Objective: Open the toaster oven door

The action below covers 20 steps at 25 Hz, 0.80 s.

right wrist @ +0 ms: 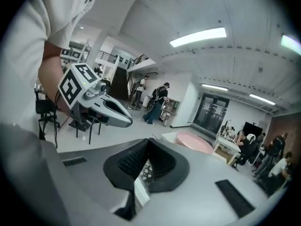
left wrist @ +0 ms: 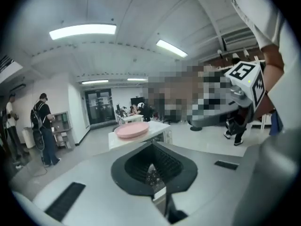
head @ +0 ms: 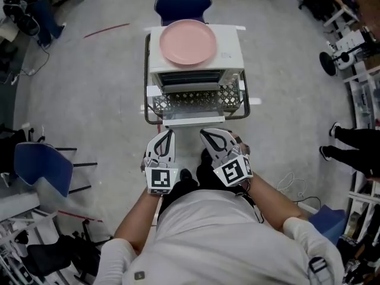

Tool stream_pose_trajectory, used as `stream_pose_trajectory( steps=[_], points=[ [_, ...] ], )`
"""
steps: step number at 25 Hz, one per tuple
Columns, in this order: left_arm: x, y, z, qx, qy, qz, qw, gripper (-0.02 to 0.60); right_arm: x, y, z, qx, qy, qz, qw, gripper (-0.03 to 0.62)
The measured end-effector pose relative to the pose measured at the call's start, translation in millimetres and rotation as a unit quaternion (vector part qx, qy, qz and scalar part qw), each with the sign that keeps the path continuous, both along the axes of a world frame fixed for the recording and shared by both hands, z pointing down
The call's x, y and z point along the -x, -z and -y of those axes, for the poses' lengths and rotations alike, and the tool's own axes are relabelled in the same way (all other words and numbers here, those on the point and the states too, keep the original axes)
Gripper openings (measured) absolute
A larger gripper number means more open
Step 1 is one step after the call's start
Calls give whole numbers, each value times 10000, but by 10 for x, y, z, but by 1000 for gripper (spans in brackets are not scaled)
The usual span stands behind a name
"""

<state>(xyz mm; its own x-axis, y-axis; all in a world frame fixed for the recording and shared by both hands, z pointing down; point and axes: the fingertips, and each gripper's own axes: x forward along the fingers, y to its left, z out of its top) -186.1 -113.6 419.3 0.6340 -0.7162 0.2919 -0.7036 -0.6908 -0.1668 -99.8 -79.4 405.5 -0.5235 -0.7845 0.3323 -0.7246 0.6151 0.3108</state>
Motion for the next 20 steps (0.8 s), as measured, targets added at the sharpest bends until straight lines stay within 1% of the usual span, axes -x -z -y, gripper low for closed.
stream_pose_trajectory(
  steps=[2, 4, 5, 8, 10, 12, 14, 16, 20],
  points=[
    [99, 240, -57, -23, 3, -209, 9998, 15, 32, 225, -61, 2, -120, 435, 9990, 20],
    [165, 452, -150, -148, -66, -250, 9996, 15, 58, 434, -140, 45, -271, 836, 9961, 20],
    [184, 557, -191, -208, -101, -293, 9993, 15, 63, 527, -169, 45, -308, 920, 9953, 20],
    [240, 782, -299, -254, -162, -507, 9983, 15, 67, 687, -223, -14, -424, 963, 9944, 19],
    [277, 845, -392, -180, -244, -623, 9976, 15, 77, 742, -297, 32, -651, 1121, 9916, 20],
    [283, 887, -487, -183, -412, -623, 9970, 15, 85, 827, -382, 65, -865, 1250, 9884, 20],
    [285, 924, -578, -246, -561, -563, 9965, 15, 92, 911, -466, -32, -915, 1223, 9883, 20],
    [290, 965, -663, -257, -606, -585, 9961, 15, 80, 963, -556, -100, -914, 1185, 9887, 20],
    [284, 1046, -769, -262, -594, -670, 9956, 15, 4, 1036, -673, -95, -1052, 1266, 9863, 20]
  ],
)
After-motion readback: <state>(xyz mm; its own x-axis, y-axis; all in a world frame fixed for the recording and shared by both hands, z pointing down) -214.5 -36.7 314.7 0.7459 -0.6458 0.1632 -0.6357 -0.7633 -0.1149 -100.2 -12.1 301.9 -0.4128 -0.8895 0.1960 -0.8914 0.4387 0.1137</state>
